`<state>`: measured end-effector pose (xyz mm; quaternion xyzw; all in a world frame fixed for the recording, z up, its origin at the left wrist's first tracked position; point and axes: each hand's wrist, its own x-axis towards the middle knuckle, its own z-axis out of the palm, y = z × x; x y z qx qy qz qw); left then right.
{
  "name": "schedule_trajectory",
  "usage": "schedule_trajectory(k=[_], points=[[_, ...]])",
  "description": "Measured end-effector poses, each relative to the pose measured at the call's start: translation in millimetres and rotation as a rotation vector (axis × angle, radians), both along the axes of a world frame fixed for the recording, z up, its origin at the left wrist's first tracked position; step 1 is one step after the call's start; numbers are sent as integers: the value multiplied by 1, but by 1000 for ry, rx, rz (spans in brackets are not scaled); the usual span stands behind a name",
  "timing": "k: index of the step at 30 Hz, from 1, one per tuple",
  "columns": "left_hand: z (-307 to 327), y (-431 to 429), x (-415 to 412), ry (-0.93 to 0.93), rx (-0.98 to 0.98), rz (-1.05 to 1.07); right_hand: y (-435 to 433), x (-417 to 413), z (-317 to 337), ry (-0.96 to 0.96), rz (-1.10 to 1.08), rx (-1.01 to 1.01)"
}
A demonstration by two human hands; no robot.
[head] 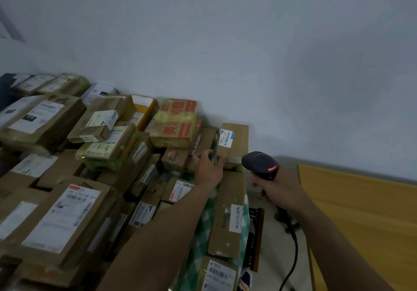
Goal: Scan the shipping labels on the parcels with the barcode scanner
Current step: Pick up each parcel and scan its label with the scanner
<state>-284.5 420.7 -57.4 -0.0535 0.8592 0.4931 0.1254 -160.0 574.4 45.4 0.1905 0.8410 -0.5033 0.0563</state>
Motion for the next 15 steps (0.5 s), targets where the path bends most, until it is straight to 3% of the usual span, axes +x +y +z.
schedule_trajectory(k=[3,6,13,15], points=[[-3,-42,34,105,21,-6,-17,10,0,-17,38,-37],[-17,-94,78,135,-112,25,-40,26,1,-28,96,-71],[-62,-170,139,-80,-413,-117,-81,56,-10,-131,201,-34],[-66,-176,142,-117,-391,-79,-89,63,-12,-126,193,-51]])
